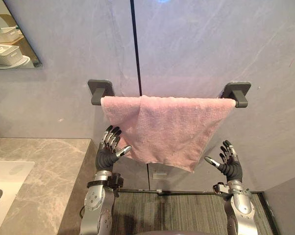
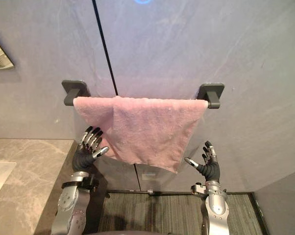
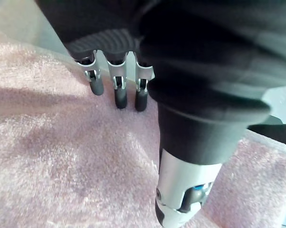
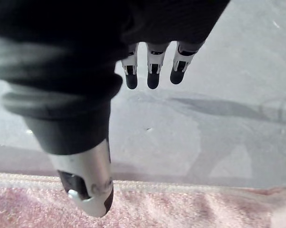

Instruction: Organize washtable

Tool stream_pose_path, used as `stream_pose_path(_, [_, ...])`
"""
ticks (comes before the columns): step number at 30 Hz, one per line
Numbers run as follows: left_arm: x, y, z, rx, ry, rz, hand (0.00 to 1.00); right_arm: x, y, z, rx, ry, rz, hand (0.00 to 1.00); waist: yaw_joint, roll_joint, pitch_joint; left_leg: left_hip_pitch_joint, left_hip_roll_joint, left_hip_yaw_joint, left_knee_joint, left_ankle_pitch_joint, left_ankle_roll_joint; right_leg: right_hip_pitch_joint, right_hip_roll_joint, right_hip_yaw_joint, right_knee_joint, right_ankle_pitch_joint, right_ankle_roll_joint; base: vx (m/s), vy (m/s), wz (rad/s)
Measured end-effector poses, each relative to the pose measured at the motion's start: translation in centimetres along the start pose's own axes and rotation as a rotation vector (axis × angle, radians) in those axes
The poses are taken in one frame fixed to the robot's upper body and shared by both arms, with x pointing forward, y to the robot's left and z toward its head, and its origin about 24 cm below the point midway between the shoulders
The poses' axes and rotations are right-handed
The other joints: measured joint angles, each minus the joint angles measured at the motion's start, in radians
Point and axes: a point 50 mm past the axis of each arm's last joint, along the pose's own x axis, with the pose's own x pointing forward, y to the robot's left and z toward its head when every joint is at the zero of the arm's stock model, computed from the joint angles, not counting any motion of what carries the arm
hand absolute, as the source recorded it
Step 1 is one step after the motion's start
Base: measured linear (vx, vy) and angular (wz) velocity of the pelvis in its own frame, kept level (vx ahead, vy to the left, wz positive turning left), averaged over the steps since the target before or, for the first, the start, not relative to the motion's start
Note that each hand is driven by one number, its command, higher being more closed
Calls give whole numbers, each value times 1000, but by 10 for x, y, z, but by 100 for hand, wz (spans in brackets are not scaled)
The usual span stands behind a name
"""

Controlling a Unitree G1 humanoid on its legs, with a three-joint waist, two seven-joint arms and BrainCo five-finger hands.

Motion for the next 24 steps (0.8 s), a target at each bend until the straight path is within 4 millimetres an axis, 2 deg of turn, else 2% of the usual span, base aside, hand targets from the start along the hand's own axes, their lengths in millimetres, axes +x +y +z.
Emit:
stream_pose_path(9, [-18,4,-8,18,58,26,0,-10,4,-9,0,43,32,0,2,2,-1,-6,1,0,3,0,0,0,0,-1,2,0,0,0,0,0])
stream_pose_path(19, [-38,12,-44,62,228,104,0,-25,12,-23,-2,114,66,0,7,2,-1,-6,4,-8,5,0,0,1,-5,-11,12,-4,1,0,0,1])
stream_pose_path(22, [-45,17,-56,99,288,134,0,-29,11,-31,-28,149,65,0,10,2,-1,-6,4,-11,6,0,0,-1,-6,-16,21,-11,2,-10,-6,5])
stream_pose_path(24, [-50,20,-66,133,338,153,0,-34,9,-42,-62,204,52,0,16,0,-2,-6,3,-15,6,0,0,-2,-7,-21,22,-14,2,-35,-17,7])
